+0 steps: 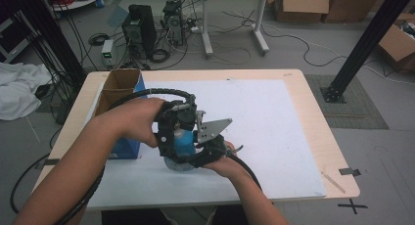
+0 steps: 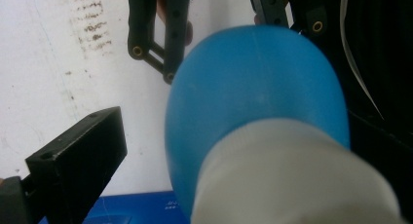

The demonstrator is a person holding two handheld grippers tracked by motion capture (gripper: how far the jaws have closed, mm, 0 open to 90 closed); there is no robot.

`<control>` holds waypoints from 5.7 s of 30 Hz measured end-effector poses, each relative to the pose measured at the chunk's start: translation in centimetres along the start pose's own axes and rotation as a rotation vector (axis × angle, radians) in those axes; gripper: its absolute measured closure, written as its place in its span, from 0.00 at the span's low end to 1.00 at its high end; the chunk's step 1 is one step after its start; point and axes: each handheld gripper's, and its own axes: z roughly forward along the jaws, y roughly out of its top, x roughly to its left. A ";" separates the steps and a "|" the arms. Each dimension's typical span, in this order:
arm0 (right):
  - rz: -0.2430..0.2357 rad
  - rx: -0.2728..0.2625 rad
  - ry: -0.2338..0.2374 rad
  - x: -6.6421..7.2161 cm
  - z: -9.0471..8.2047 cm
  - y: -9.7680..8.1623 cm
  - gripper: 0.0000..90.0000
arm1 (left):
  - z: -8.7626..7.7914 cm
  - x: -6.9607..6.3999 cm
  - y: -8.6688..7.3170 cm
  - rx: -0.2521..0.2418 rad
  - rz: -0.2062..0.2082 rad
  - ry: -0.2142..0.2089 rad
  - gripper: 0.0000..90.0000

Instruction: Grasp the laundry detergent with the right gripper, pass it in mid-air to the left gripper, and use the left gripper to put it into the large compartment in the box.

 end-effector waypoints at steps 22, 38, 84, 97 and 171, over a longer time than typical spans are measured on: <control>0.012 0.002 0.000 -0.2 0.2 -0.1 0.53 | -0.3 0.0 0.5 0.027 0.008 0.016 0.23; 0.001 -0.006 -0.003 -0.3 0.3 0.0 0.53 | -0.2 -0.1 0.5 0.045 0.010 0.015 0.33; 0.005 -0.002 -0.013 -0.4 0.4 0.1 0.51 | -0.2 -0.5 0.8 0.084 -0.019 0.043 0.42; 0.037 -0.002 -0.033 -0.4 -0.4 0.3 0.36 | -1.0 -0.1 0.9 0.072 -0.024 0.047 0.43; 0.005 1.020 0.068 -3.1 -12.0 5.4 0.00 | -16.6 7.3 -18.0 0.039 -1.489 -0.016 0.42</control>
